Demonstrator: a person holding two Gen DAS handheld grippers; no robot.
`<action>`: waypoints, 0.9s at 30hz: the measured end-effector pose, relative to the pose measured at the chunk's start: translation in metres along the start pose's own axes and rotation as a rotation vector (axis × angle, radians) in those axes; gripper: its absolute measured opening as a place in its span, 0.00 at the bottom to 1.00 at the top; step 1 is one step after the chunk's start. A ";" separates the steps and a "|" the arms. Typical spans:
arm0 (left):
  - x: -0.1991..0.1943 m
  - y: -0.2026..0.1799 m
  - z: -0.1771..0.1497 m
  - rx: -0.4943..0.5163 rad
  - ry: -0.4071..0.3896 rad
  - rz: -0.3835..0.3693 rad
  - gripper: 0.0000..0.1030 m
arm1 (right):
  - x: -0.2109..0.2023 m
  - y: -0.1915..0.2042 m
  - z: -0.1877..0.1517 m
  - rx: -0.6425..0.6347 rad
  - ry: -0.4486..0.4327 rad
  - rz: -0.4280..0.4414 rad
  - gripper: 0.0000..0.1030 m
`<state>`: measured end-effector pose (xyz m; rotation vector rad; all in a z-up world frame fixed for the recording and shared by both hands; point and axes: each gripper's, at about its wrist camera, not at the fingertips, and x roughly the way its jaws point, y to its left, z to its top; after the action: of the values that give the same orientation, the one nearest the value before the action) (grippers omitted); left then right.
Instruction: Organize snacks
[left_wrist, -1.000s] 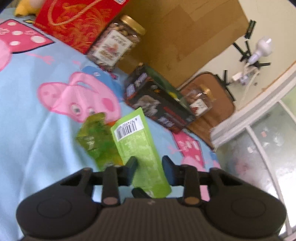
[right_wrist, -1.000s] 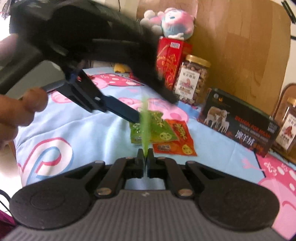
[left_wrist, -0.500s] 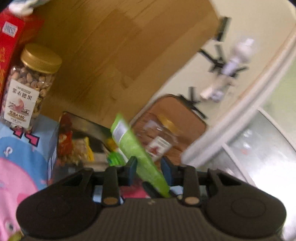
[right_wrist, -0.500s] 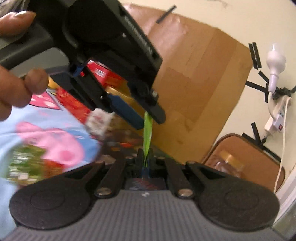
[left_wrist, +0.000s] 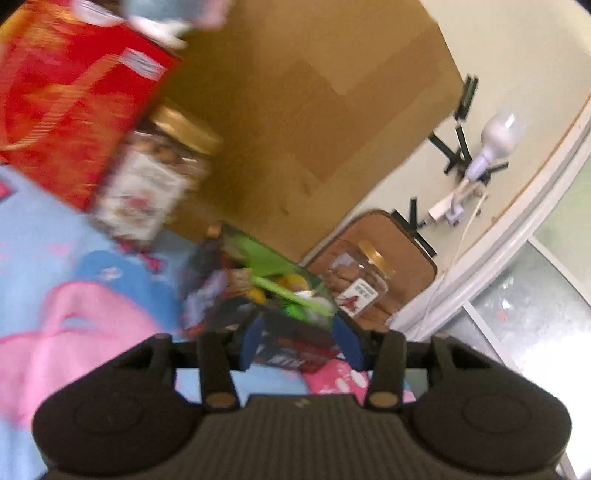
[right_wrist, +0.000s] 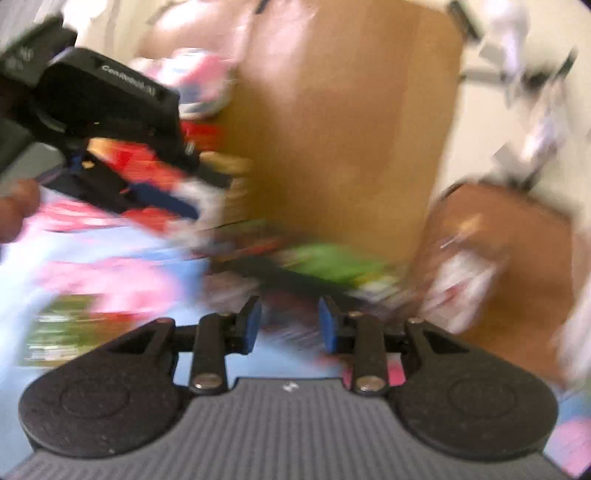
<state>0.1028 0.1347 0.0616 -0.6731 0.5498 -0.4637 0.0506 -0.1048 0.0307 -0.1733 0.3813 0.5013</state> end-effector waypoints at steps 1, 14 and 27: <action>-0.013 0.009 -0.005 -0.018 -0.001 0.012 0.43 | 0.003 0.003 -0.004 0.048 0.035 0.062 0.36; -0.067 0.067 -0.054 -0.142 0.035 0.098 0.48 | 0.043 0.058 -0.004 0.069 0.172 0.278 0.49; -0.070 0.081 -0.071 -0.210 0.065 0.076 0.58 | 0.049 0.123 -0.001 -0.262 0.159 0.294 0.29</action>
<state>0.0242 0.1982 -0.0175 -0.8367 0.6893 -0.3607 0.0287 0.0229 0.0015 -0.4158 0.4989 0.8315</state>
